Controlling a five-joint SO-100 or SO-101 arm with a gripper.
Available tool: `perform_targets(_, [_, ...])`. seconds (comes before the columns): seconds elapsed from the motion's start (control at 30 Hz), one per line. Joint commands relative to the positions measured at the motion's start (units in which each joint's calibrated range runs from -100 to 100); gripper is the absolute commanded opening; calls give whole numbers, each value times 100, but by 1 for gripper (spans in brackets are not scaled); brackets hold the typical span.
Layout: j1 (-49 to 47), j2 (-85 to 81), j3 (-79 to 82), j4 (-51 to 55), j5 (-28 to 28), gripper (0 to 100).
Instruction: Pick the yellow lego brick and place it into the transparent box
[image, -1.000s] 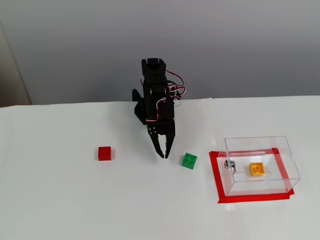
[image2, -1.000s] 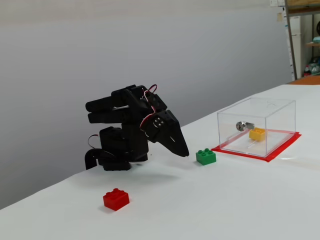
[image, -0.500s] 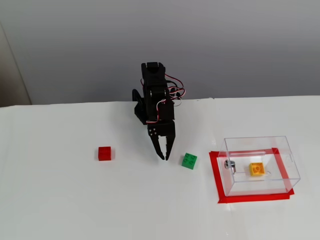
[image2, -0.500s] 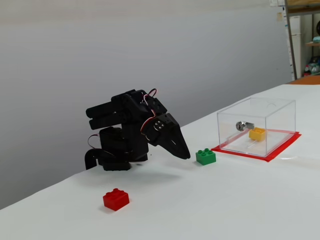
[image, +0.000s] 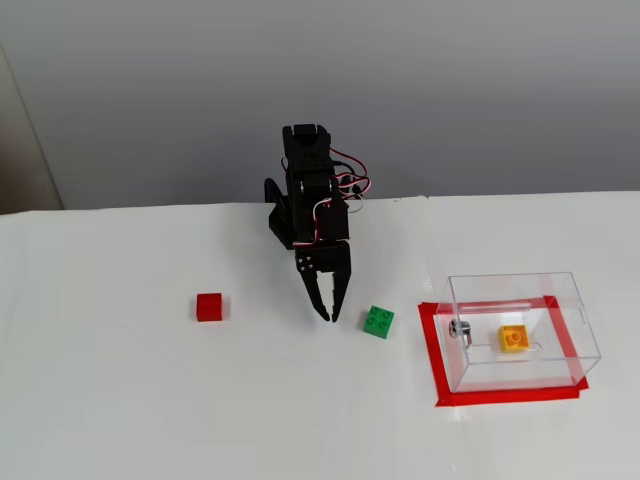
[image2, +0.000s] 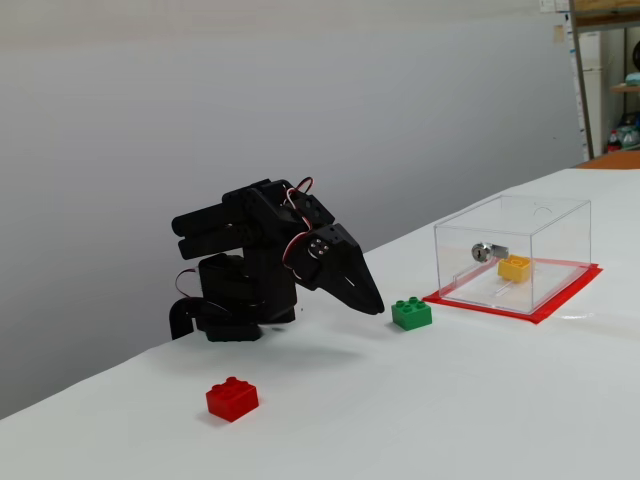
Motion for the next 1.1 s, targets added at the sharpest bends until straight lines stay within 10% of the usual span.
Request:
perform_targets(0.0, [42, -59, 67, -81, -82, 2])
perform_targets(1.07, [20, -59, 58, -81, -41, 1])
